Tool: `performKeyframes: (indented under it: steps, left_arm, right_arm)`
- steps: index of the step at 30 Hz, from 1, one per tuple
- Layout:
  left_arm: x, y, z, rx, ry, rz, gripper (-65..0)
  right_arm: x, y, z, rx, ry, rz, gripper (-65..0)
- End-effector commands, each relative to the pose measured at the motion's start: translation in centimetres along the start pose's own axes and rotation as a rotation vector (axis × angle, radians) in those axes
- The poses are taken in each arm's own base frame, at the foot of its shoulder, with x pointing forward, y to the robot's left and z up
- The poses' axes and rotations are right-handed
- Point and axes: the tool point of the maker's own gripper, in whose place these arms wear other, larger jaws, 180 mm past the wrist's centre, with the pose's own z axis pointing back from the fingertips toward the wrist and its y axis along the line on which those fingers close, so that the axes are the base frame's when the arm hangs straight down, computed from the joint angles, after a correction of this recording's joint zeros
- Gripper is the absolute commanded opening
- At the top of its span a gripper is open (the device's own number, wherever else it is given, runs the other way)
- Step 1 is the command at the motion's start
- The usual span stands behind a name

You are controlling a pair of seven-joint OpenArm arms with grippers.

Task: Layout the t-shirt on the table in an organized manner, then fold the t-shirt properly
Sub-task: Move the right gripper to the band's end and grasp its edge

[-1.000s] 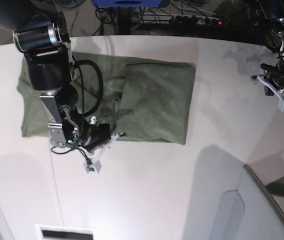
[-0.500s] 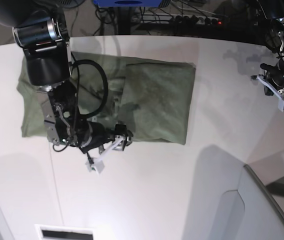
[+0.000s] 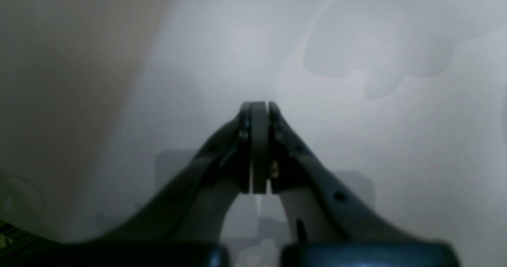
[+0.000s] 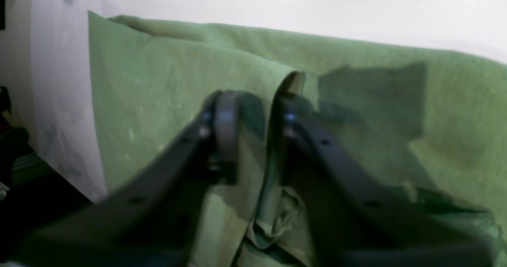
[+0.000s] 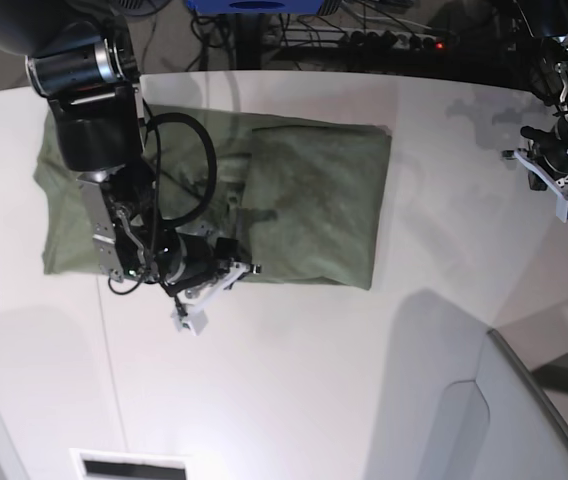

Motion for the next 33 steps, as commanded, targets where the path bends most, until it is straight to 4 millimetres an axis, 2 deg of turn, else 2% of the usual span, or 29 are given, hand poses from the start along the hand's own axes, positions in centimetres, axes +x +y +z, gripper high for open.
performKeyframes:
  steps: [1, 11, 14, 16, 18, 26, 28, 29, 31, 33]
  left_arm:
    - [1.6, 1.0, 0.4, 0.019, -0.044, -0.009, -65.0]
    - [1.2, 1.0, 0.3, 0.018, -0.034, -0.006, -65.0]
    - [0.7, 1.0, 0.0, 0.015, -0.02, 0.005, -65.0]
    - [0.4, 1.0, -0.1, 0.014, -0.013, 0.01, -65.0]
    - [0.7, 1.0, -0.1, 0.012, -0.039, 0.008, -65.0]
    - [1.3, 1.0, 0.0, 0.012, -0.076, 0.008, -65.0]
    - [1.3, 1.0, 0.0, 0.012, -0.076, 0.008, -65.0]
    - [1.3, 0.9, -0.1, 0.011, -0.076, 0.009, -65.0]
    - [1.2, 0.9, -0.1, 0.011, -0.075, 0.01, -65.0]
    - [1.2, 0.9, -0.1, 0.011, -0.075, 0.01, -65.0]
  right_arm:
    - [2.4, 1.2, 0.5, 0.029, -0.057, 0.009, -60.2]
    - [3.1, 0.8, 0.5, 0.02, -0.108, -0.017, -62.1]
    - [2.5, -0.1, 0.5, -0.016, -0.107, -0.061, -62.1]
    - [3.0, -0.9, 0.9, -0.026, -0.126, -0.104, -62.1]
    - [2.9, -1.4, 1.0, -0.03, -0.131, -0.127, -62.1]
    - [3.1, -1.0, 1.8, -0.021, -0.161, -0.116, -61.1]
    - [3.6, -0.6, 2.1, -0.013, -0.177, -0.105, -55.4]
    - [3.9, -0.4, 2.2, -0.01, -0.184, -0.1, -50.7]
    - [3.9, -0.2, 2.3, -0.007, -0.187, -0.097, -37.5]
    - [3.8, 0.3, 2.1, 0.002, -0.185, -0.098, -28.7]
